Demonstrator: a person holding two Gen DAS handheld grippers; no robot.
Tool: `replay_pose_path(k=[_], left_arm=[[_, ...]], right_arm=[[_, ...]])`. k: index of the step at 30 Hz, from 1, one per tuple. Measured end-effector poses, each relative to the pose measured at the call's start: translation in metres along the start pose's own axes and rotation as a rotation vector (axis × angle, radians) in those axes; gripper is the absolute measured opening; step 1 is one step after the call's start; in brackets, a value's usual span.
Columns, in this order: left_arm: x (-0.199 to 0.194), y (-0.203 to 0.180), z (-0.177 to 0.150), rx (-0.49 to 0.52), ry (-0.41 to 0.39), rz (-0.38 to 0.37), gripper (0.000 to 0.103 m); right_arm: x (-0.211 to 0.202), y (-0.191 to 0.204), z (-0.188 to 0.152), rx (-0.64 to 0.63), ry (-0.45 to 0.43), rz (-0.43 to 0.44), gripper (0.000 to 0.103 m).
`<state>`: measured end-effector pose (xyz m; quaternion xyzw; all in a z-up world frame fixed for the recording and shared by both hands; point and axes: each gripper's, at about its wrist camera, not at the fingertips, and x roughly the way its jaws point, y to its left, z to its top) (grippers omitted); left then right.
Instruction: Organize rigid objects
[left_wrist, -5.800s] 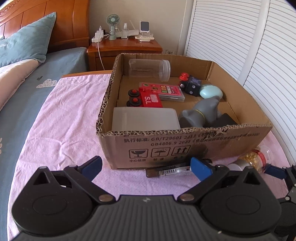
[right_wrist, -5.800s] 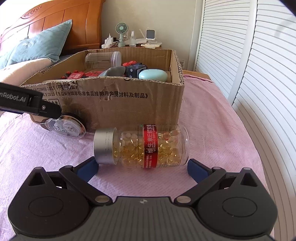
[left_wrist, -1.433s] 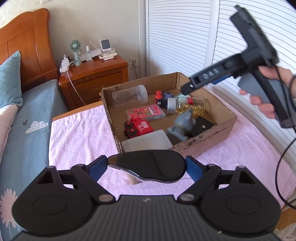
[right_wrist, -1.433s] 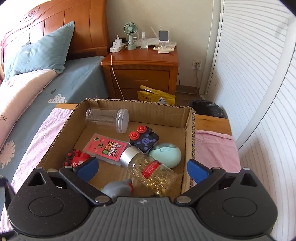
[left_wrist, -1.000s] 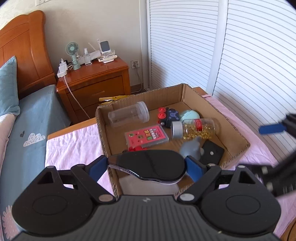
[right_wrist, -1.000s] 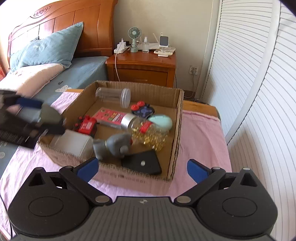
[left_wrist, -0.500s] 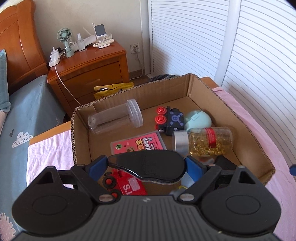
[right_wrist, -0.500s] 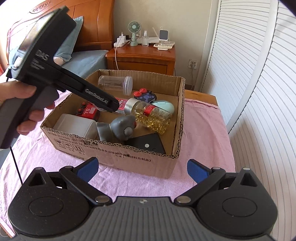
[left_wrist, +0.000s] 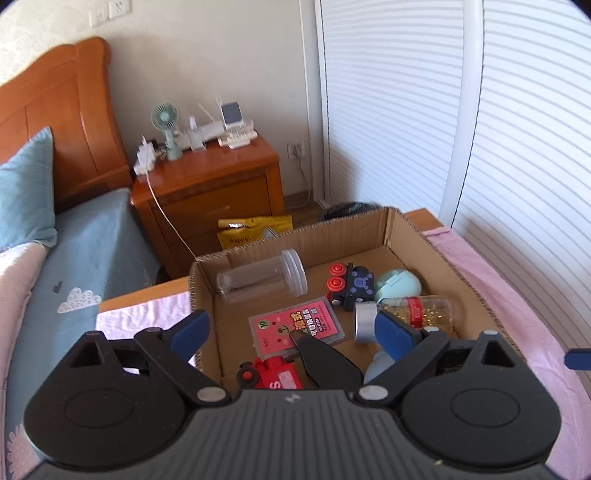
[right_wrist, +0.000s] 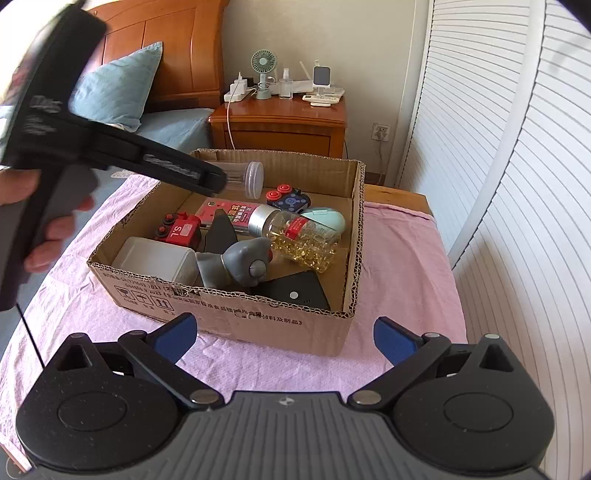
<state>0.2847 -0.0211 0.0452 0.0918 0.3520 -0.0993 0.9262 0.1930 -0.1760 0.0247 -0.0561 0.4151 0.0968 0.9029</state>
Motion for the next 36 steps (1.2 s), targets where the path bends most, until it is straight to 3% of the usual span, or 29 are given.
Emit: replay_pose_path(k=[4, 11, 22, 36], left_arm=[[-0.043, -0.003, -0.013, -0.016, -0.036, 0.036, 0.101], [-0.090, -0.017, -0.056, -0.064, 0.004, 0.155, 0.101], [-0.108, -0.022, -0.092, -0.167, 0.076, 0.167, 0.101], [-0.114, -0.021, -0.093, -0.188, 0.072, 0.182, 0.101]], right_arm=[[-0.005, -0.002, -0.003, 0.037, 0.015, -0.044, 0.103], [-0.008, -0.013, -0.016, 0.143, 0.055, -0.120, 0.103], [-0.037, -0.008, -0.030, 0.173, 0.029, -0.113, 0.103], [-0.046, 0.003, -0.029, 0.147, 0.015, -0.102, 0.103]])
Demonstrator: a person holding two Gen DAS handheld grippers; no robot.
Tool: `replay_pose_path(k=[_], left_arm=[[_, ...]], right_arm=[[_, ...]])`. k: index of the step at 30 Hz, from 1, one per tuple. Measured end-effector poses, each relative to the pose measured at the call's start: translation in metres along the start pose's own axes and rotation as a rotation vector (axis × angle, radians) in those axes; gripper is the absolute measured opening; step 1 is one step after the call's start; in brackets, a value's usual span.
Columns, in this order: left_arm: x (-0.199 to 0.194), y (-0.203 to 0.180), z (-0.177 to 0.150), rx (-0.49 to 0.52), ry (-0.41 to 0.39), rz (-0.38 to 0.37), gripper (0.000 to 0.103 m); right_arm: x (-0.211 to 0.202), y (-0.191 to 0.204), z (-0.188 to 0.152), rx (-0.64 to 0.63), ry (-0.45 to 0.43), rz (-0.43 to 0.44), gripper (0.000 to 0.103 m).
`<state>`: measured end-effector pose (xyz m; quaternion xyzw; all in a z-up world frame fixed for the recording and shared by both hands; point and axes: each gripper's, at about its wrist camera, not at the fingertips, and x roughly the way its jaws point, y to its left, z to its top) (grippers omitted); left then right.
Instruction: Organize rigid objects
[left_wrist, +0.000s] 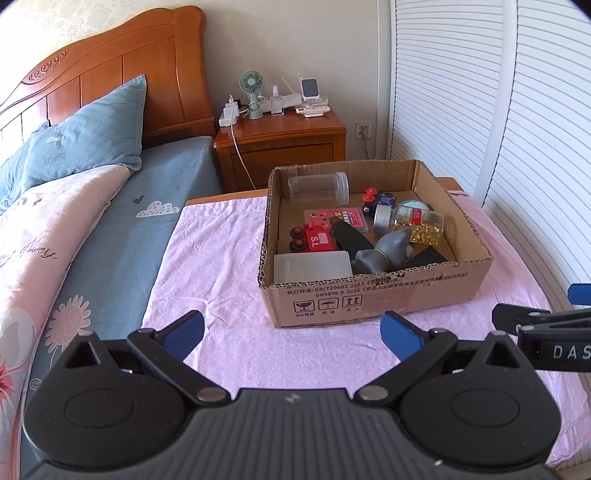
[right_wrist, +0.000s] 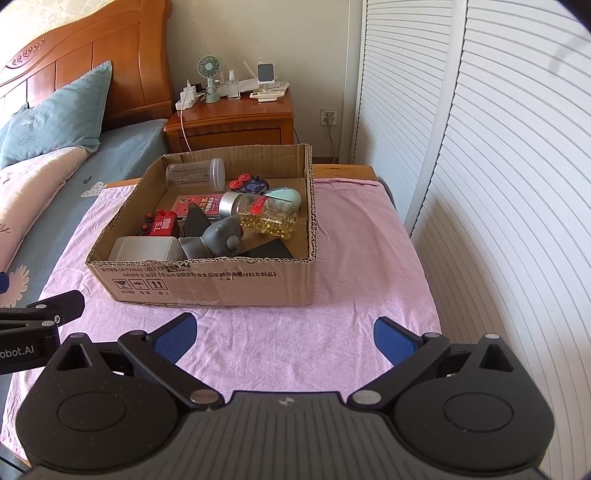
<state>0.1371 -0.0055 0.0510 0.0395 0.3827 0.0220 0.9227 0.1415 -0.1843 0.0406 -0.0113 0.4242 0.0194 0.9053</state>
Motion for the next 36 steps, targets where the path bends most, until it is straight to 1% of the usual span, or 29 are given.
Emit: replay_pose_path(k=[36], left_arm=[[-0.0060, -0.0063, 0.0008, 0.015, -0.023, 0.018, 0.101]], right_arm=[[-0.0045, -0.0037, 0.0014, 0.007, -0.018, -0.006, 0.103]])
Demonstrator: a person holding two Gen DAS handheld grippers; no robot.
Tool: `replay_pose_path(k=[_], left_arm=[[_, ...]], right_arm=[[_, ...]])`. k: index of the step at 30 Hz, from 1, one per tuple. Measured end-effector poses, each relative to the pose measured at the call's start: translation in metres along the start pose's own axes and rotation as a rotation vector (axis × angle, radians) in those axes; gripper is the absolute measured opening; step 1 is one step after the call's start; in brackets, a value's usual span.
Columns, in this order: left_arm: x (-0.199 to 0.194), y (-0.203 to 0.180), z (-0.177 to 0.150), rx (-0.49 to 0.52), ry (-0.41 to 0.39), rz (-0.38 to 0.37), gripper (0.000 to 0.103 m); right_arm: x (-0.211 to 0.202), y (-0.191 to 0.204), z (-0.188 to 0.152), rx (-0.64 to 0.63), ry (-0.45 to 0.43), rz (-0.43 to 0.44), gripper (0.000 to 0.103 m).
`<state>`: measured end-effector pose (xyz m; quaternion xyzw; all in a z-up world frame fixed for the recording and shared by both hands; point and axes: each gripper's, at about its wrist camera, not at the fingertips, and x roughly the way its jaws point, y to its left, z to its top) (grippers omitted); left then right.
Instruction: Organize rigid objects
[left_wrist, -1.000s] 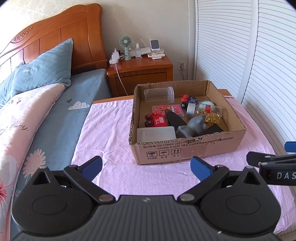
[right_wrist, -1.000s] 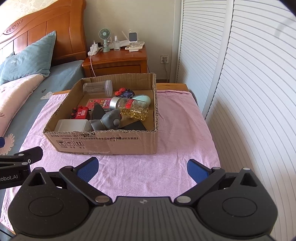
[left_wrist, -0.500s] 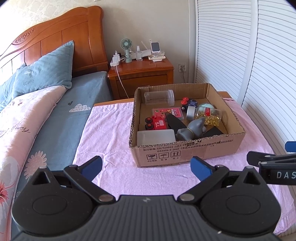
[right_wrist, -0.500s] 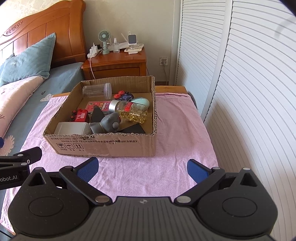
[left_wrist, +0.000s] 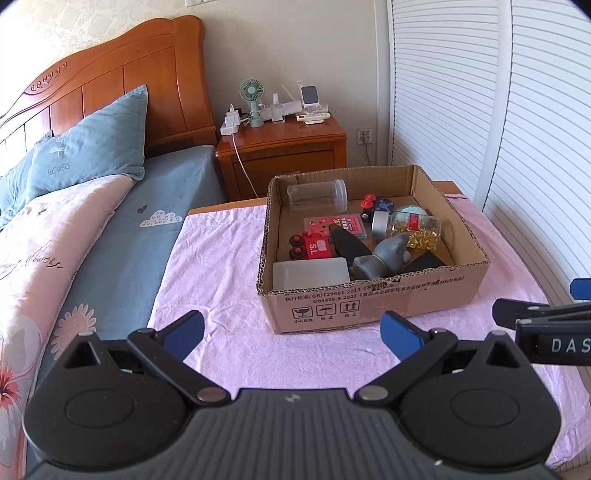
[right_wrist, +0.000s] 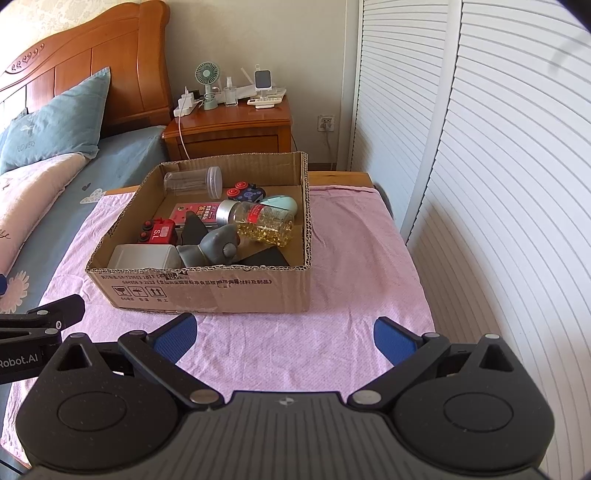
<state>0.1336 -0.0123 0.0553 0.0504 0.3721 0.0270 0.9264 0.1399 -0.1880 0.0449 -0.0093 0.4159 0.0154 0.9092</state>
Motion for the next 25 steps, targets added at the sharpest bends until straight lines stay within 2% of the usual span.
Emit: replay_pose_path(k=[25], left_arm=[[-0.0022, -0.0034, -0.0012, 0.007, 0.004, -0.006, 0.101]], right_arm=[[-0.0014, 0.0006, -0.0040, -0.002, 0.003, 0.003, 0.103]])
